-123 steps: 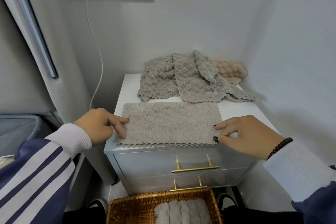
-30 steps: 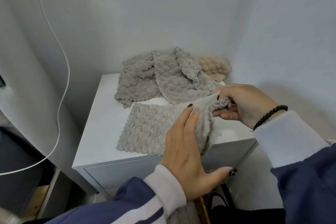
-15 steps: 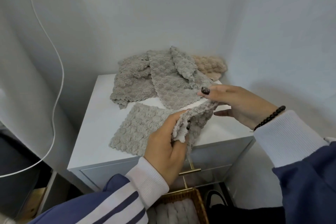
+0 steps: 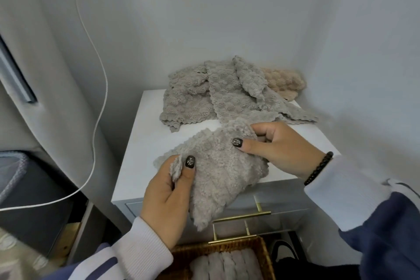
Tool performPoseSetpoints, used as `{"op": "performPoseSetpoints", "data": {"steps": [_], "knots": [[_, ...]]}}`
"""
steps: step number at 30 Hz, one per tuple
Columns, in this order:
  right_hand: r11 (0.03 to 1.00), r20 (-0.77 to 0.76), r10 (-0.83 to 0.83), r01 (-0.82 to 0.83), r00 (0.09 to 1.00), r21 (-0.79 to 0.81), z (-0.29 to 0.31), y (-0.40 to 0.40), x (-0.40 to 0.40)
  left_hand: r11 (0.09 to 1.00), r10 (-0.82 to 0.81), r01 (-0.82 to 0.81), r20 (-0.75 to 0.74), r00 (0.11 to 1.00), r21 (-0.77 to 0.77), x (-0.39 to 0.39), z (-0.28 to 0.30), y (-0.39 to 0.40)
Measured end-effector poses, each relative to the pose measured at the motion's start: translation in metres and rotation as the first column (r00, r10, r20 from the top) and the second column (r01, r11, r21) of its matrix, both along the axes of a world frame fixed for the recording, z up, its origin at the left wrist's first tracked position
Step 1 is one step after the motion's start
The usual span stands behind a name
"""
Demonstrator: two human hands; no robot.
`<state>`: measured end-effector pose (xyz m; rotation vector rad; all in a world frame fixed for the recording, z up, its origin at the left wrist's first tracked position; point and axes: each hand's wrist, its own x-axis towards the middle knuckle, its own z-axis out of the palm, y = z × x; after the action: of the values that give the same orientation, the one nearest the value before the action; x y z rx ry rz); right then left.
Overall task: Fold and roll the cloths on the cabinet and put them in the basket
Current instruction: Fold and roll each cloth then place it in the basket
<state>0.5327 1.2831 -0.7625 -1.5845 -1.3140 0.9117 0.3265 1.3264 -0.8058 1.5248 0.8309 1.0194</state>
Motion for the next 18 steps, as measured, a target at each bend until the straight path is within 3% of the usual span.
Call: {"op": "performPoseSetpoints", "data": {"steps": [6, 14, 18], "knots": [[0.992, 0.384, -0.111, 0.125, 0.916, -0.01, -0.025, 0.034, -0.028, 0.984, 0.114, -0.135, -0.172, 0.979, -0.114, -0.013, -0.007, 0.034], [0.969, 0.519, -0.14, 0.225, 0.843, -0.104, -0.036, 0.055, -0.036, 0.983, 0.172, -0.181, -0.491, 0.854, 0.029, -0.014, -0.009, 0.069], [0.97, 0.576, -0.148, 0.231, 0.804, -0.074, -0.03, 0.062, -0.037, 0.985, 0.174, -0.149, -0.555, 0.814, 0.092, -0.01, -0.006, 0.071]]}}
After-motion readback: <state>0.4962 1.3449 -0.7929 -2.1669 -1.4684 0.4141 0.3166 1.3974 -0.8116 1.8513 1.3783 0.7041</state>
